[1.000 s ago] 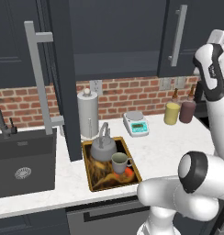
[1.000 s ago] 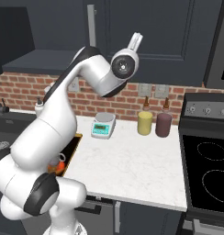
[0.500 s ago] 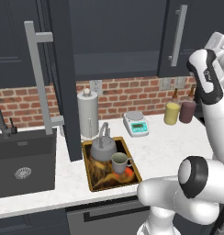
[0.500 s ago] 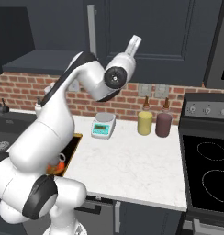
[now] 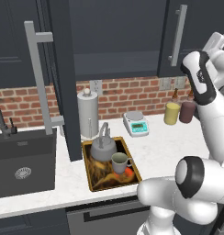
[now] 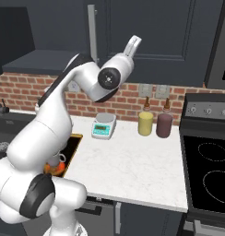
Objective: Pick the kettle from the counter and place it on the tray. Then pick the mug from the cabinet and place it on the tray. Then close the cabinet doors.
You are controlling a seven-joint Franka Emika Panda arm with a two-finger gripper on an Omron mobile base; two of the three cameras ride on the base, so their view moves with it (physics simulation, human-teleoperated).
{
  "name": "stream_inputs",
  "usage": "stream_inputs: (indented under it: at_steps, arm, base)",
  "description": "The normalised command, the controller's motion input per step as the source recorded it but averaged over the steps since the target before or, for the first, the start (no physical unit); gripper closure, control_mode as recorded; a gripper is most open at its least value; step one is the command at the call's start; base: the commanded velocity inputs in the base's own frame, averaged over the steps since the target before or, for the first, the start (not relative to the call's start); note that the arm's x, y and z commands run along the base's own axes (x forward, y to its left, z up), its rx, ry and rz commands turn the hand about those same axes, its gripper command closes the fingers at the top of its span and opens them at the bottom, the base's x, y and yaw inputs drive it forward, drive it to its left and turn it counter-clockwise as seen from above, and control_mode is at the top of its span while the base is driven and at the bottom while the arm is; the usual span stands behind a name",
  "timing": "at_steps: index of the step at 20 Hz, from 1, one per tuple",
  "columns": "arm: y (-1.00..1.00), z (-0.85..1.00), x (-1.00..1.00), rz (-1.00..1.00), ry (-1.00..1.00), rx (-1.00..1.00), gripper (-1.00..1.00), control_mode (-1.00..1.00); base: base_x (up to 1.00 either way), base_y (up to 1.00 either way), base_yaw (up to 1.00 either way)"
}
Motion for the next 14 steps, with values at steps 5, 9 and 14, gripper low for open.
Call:
stream_inputs:
  at_steps: [5,9,14]
  arm:
    - [0.11,-0.43,0.97,0.0,0.0,0.03,-1.0,-1.0]
    - [0.02,-0.11,0.28,0.0,0.0,0.01,-1.0,-1.0]
    - [0.05,0.0,-0.15,0.0,0.0,0.0,-1.0,-1.0]
  base:
    - [0.0,0.0,0.0]
    - [0.0,0.0,0.0]
    - [0.0,0.0,0.0]
